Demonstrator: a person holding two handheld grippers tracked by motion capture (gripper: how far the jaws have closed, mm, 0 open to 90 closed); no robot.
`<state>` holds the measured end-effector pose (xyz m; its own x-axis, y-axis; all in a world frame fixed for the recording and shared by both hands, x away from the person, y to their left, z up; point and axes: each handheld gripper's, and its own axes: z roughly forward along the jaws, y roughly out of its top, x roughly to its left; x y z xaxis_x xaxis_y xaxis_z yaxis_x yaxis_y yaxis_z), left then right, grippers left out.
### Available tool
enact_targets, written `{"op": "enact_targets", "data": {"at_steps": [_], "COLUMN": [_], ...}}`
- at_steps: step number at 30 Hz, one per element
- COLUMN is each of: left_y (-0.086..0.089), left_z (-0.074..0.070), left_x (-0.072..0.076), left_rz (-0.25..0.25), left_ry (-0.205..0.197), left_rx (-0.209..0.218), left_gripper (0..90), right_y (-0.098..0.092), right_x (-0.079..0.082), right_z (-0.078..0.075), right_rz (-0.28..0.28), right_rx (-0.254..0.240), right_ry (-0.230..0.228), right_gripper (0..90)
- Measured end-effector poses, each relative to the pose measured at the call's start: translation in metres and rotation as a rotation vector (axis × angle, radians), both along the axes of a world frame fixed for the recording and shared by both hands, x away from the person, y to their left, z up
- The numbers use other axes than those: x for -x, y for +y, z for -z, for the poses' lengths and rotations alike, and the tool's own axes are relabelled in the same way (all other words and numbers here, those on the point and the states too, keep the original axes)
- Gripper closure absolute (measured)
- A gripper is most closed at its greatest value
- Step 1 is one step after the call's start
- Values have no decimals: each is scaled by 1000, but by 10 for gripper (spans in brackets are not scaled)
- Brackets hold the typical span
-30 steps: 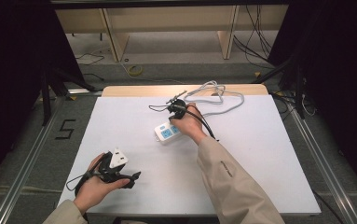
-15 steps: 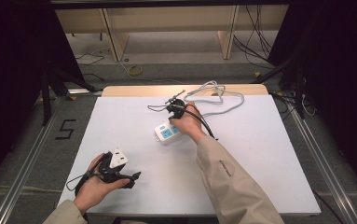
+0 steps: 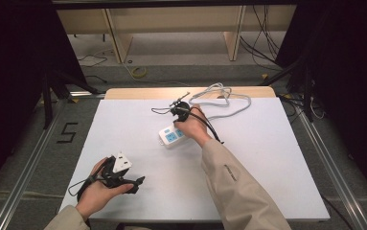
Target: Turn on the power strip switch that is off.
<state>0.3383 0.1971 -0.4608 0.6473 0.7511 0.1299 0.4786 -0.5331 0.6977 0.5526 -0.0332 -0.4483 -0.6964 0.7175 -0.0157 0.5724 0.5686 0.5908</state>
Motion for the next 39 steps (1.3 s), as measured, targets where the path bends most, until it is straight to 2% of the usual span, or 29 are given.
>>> {"op": "enact_targets", "data": {"at_steps": [15, 39], "left_y": [0, -1], "left_z": [0, 0], "left_x": [0, 1], "left_rz": [0, -1], "left_ry": [3, 0], "left_rx": [1, -1], "left_gripper": [155, 156], "right_y": [2, 3], "right_x": [-2, -2], "right_z": [-1, -1], "right_rz": [12, 20], "right_rx": [8, 16], "right_ry": [24, 33], "right_gripper": [900, 900]}}
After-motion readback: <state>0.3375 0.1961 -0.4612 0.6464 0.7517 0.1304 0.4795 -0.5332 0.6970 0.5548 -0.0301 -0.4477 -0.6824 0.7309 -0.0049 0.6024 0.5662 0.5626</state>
